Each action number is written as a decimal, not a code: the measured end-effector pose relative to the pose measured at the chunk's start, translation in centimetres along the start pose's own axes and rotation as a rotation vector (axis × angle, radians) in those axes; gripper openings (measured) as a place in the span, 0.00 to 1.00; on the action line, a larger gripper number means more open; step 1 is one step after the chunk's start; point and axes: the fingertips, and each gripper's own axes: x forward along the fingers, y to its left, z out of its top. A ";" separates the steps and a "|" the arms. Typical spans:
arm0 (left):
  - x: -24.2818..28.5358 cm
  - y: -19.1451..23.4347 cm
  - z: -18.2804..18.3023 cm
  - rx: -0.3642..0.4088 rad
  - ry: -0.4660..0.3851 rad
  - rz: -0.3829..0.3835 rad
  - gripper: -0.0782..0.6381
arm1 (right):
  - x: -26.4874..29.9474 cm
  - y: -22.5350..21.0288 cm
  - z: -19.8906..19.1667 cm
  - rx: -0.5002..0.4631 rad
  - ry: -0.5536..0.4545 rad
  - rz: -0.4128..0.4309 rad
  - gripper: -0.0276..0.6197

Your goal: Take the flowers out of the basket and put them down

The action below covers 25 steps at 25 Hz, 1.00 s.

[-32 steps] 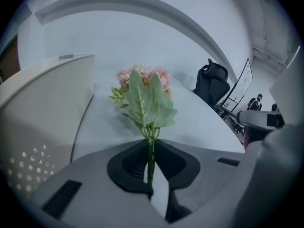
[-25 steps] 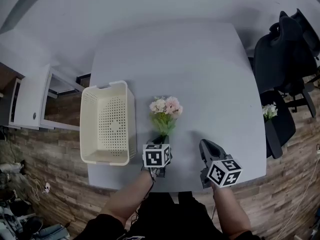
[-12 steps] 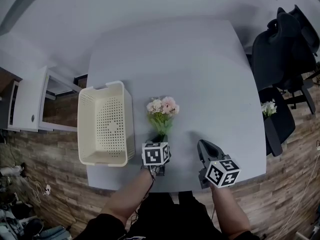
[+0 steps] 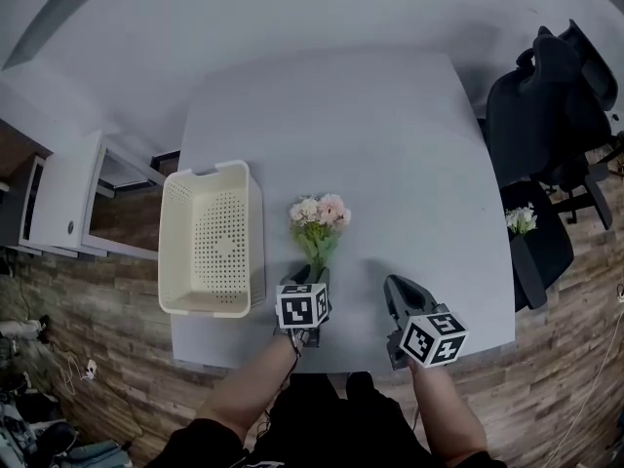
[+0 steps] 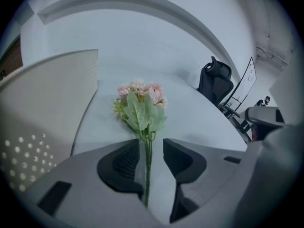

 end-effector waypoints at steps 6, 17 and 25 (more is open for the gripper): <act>-5.3 -1.6 0.6 0.033 -0.105 -0.003 0.24 | -2.0 1.2 0.6 -0.059 -0.016 0.042 0.08; -19.1 -6.4 0.7 0.055 -0.325 -0.064 0.12 | -7.7 7.4 3.1 -0.160 -0.085 0.198 0.07; -26.3 -7.9 -1.8 0.041 -0.375 -0.135 0.12 | -10.6 13.2 3.7 -0.189 -0.140 0.289 0.07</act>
